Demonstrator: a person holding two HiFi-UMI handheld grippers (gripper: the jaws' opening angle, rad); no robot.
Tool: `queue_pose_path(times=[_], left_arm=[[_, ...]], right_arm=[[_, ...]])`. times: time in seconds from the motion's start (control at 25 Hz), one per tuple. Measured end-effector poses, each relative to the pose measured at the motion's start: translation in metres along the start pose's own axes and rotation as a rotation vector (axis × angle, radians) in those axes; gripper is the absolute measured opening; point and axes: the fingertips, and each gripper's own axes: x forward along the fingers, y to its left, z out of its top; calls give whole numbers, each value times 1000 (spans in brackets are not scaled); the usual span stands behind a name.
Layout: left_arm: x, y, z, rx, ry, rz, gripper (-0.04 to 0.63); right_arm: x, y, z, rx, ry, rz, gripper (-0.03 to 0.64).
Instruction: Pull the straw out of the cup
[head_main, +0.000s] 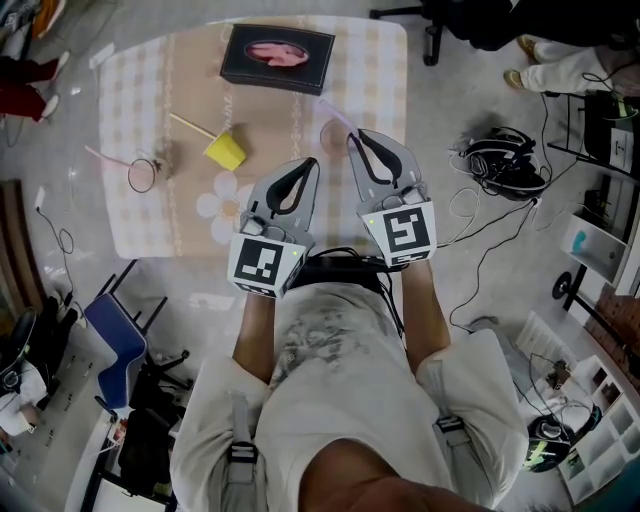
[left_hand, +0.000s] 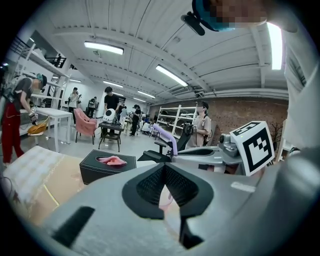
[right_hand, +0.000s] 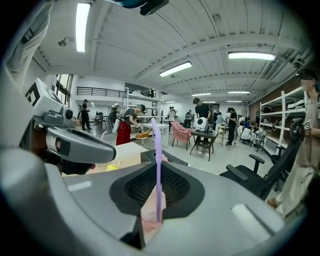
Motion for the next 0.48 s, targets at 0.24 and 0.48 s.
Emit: queue_pose_path(times=[0.24, 0.48], left_arm=[[-11, -5, -2, 9, 5, -10, 5], [-23, -9, -1, 16, 0, -14, 5]], right_arm=[[-13, 3, 5, -3, -14, -26, 34], [-27, 4, 8, 3, -22, -54, 34]])
